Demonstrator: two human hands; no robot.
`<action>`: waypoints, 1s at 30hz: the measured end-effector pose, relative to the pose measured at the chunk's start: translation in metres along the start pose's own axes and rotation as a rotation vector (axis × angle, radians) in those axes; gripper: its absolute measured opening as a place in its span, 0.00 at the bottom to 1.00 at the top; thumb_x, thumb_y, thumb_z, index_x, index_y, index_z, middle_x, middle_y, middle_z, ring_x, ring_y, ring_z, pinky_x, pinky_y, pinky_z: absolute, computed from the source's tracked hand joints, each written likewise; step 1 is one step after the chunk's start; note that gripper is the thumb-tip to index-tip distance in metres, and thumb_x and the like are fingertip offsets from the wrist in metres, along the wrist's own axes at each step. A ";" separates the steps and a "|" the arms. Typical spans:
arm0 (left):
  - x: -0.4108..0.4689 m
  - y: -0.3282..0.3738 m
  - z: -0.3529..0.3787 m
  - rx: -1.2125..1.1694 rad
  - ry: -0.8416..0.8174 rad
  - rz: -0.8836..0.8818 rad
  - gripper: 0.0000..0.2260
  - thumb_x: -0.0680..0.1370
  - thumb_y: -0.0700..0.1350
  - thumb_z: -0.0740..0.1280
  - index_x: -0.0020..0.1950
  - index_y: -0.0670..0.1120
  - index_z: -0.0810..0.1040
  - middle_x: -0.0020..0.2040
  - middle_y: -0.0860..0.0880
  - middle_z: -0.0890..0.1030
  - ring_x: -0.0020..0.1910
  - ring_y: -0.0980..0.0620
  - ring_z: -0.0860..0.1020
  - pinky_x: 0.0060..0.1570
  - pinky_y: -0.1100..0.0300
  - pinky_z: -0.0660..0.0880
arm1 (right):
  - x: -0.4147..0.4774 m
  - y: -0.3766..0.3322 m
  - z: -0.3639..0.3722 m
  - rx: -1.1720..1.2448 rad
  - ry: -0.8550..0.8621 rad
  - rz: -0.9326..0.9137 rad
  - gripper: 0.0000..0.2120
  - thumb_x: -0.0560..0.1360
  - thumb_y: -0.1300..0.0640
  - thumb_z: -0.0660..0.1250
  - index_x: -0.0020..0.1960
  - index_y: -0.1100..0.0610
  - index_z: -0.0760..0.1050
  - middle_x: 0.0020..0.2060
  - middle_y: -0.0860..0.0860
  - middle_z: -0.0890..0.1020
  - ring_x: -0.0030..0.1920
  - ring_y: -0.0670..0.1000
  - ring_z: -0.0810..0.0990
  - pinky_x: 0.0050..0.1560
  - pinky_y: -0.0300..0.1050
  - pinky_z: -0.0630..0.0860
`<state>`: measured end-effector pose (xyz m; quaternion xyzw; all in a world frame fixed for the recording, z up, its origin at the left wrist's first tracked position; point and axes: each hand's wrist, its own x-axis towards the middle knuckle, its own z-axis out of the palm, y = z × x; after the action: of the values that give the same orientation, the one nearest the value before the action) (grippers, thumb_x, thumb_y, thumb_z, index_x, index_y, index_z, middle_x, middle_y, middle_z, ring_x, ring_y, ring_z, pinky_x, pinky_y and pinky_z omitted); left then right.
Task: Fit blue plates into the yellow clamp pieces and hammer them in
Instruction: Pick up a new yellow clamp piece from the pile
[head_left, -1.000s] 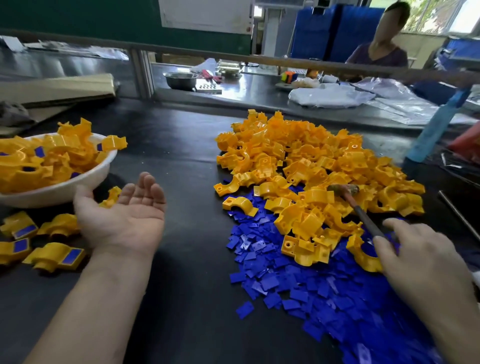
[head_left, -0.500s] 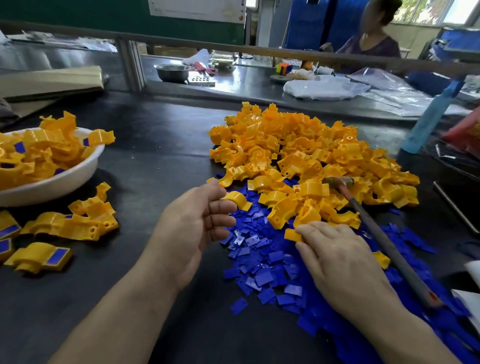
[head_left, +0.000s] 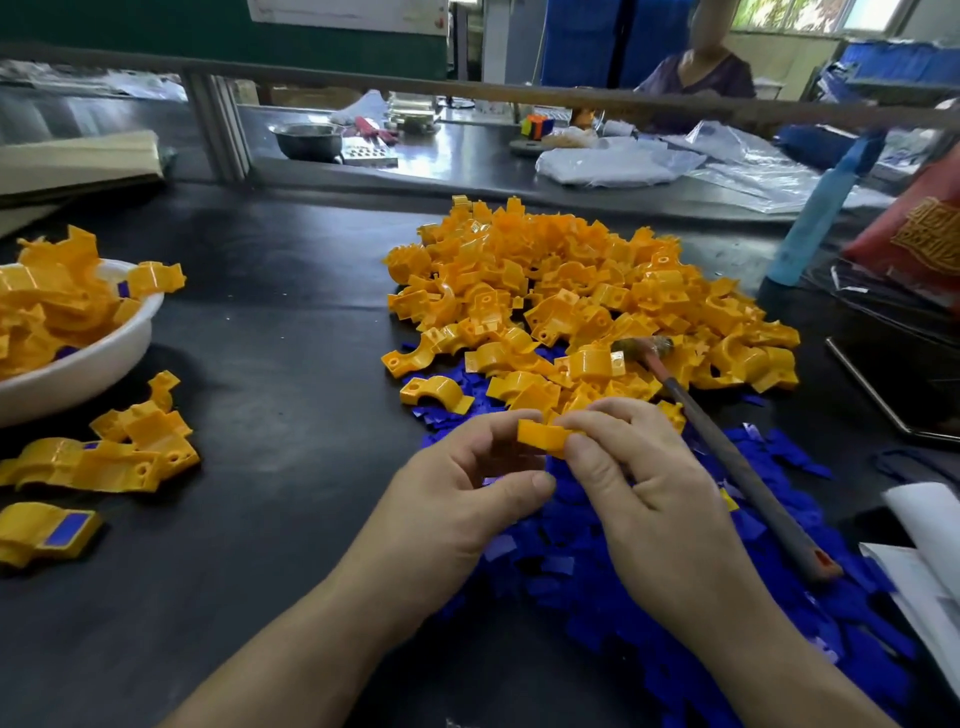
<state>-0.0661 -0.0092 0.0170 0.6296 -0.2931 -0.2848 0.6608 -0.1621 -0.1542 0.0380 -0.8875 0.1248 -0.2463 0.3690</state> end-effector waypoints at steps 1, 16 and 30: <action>0.000 0.000 0.001 -0.021 0.013 0.011 0.17 0.71 0.51 0.75 0.60 0.61 0.81 0.55 0.54 0.85 0.54 0.56 0.83 0.51 0.67 0.78 | -0.001 -0.002 0.001 0.029 -0.018 -0.011 0.12 0.74 0.41 0.55 0.52 0.37 0.75 0.53 0.37 0.72 0.57 0.37 0.71 0.49 0.27 0.71; 0.015 0.002 -0.026 -0.346 0.371 -0.112 0.18 0.65 0.47 0.72 0.55 0.46 0.82 0.45 0.45 0.85 0.35 0.52 0.82 0.32 0.59 0.80 | -0.014 0.011 0.004 -0.784 -0.380 -0.046 0.29 0.71 0.27 0.51 0.67 0.38 0.50 0.46 0.44 0.75 0.45 0.50 0.77 0.31 0.44 0.69; 0.012 0.004 -0.017 -0.366 0.236 -0.238 0.21 0.64 0.41 0.74 0.56 0.42 0.79 0.44 0.42 0.86 0.36 0.50 0.84 0.31 0.59 0.80 | -0.002 0.027 0.012 -0.602 -0.182 -0.108 0.13 0.79 0.41 0.52 0.51 0.45 0.72 0.43 0.43 0.79 0.42 0.45 0.78 0.42 0.44 0.76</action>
<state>-0.0451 -0.0067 0.0211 0.5585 -0.0814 -0.3334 0.7552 -0.1590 -0.1652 0.0106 -0.9806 0.1111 -0.1371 0.0857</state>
